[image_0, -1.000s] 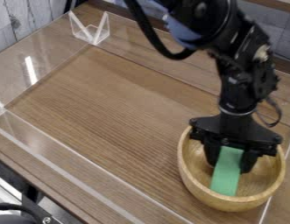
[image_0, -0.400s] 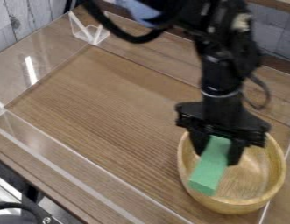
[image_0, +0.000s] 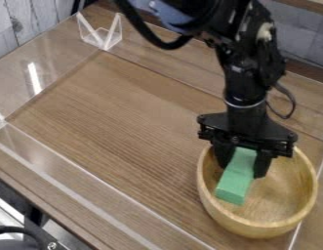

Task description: Move green object from inside the wooden bowl to the table next to it

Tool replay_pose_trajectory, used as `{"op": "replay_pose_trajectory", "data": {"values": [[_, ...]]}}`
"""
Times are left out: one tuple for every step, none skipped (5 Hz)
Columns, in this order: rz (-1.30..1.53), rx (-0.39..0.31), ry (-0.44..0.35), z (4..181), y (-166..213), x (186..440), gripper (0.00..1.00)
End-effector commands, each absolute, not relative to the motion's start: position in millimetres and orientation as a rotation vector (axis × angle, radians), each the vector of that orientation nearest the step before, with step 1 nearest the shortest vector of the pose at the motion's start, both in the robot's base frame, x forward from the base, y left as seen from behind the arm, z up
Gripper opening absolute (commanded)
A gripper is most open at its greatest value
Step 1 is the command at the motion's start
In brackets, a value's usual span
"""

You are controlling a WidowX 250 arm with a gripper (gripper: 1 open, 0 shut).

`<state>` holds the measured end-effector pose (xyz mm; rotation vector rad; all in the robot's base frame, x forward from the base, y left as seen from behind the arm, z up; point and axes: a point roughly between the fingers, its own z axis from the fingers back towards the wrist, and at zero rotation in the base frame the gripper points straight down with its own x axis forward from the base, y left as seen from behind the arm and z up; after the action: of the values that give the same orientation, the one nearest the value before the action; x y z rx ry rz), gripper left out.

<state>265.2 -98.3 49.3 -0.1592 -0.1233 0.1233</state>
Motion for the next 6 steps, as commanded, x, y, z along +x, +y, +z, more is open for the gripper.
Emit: {"op": "replay_pose_trajectory", "data": {"values": [[0.128, -0.171, -0.175, 56.0, -103.4, 282.5, 0.00], [0.121, -0.169, -0.174, 49.2, -105.1, 289.8, 0.00], [0.115, -0.162, -0.171, 43.8, -106.9, 295.1, 0.00], [0.095, -0.154, -0.163, 43.7, -107.5, 289.2, 0.00], [0.076, -0.150, -0.158, 44.6, -108.0, 283.5, 0.00], [0.065, -0.144, -0.153, 51.3, -117.3, 283.2, 0.00]]}}
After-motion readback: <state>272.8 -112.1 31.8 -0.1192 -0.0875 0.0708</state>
